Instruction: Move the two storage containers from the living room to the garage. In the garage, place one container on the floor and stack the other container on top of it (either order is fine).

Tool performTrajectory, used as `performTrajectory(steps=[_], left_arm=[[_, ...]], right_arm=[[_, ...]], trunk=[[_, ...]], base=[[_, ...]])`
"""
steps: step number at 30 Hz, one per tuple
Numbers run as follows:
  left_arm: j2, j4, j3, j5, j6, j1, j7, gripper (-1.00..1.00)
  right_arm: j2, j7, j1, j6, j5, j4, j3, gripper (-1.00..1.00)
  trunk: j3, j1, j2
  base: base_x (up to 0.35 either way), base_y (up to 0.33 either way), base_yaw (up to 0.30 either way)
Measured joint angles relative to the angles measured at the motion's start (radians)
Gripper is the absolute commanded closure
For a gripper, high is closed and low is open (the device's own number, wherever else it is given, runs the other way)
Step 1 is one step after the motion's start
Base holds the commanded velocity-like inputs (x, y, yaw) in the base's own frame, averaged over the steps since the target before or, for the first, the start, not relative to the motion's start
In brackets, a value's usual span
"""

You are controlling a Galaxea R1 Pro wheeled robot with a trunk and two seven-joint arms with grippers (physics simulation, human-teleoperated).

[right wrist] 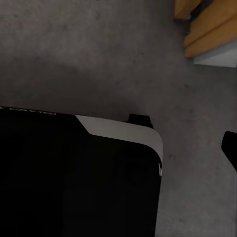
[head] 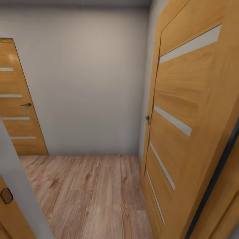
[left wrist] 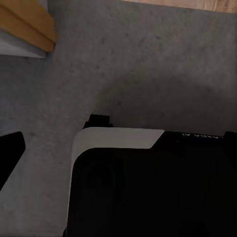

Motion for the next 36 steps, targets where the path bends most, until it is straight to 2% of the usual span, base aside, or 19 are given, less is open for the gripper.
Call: performTrajectory(steps=[14,19,27,36], left_arm=[[-0.001,0.0,0.0,0.0,0.0,0.0,0.0,-1.0],[-0.001,0.0,0.0,0.0,0.0,0.0,0.0,-1.0],[-0.001,0.001,0.0,0.0,0.0,0.0,0.0,-1.0],[-0.001,0.0,0.0,0.0,0.0,0.0,0.0,-1.0]], right_arm=[[0.0,0.0,0.0,0.0,0.0,-0.001,0.0,-1.0],[0.0,0.0,0.0,0.0,-0.002,0.0,-0.002,-1.0],[0.0,0.0,0.0,-0.001,-0.008,0.0,-0.003,-1.0],[0.0,0.0,0.0,0.0,-0.007,0.0,-0.004,-1.0]], trunk=[[0.0,0.0,0.0],[0.0,0.0,0.0],[0.0,0.0,0.0],[0.0,0.0,0.0]], base=[[0.0,0.0,0.238],[0.0,0.0,-0.036],[0.0,0.0,-0.219],[0.093,0.0,-0.033]])
